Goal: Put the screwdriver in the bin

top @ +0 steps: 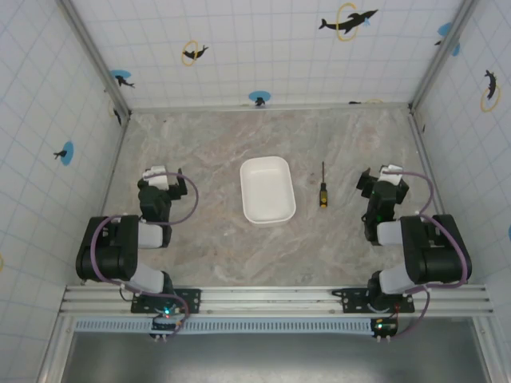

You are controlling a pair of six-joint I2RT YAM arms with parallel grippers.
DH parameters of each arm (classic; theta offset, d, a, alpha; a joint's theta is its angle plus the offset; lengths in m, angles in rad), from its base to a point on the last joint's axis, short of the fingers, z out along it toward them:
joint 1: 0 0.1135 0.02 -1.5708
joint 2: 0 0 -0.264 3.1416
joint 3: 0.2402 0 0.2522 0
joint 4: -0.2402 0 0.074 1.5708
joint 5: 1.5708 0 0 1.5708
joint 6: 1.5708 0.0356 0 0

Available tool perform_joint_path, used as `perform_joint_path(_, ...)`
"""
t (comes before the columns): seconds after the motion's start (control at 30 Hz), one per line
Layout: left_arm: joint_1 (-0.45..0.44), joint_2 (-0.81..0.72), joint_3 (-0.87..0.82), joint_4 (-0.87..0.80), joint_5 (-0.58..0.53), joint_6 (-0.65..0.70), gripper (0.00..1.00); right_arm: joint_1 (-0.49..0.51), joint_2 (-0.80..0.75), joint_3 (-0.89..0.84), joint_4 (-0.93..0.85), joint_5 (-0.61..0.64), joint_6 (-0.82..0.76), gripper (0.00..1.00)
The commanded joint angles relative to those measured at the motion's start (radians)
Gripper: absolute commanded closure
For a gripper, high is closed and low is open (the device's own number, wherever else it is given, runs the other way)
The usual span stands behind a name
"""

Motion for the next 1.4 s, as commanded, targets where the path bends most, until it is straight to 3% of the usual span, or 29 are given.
perform_joint_path(0.0, -0.006, 0.004, -0.005, 0.031, -0.007, 0.013, 0.02, 0.005, -0.005, 0.03, 0.011, 0.012, -0.003, 0.01)
perform_joint_path(0.97, -0.005, 0.002, -0.007, 0.039, -0.005, 0.015, 0.02, 0.035, -0.054, 0.037, -0.034, 0.08, -0.016, 0.01)
perform_joint_path(1.07, -0.009, -0.048, 0.055, -0.119, 0.015, 0.024, 0.02, 0.04, -0.117, 0.067, -0.137, 0.074, -0.03, 0.01)
perform_joint_path(1.2, -0.008, -0.13, 0.256, -0.56, 0.02, -0.051, 0.03, 0.059, -0.211, 0.152, -0.374, 0.058, -0.023, 0.01)
perform_joint_path(1.37, -0.023, -0.196, 0.305, -0.668, 0.188, -0.159, 0.02, 0.069, -0.274, 0.32, -0.714, -0.133, 0.078, 0.01)
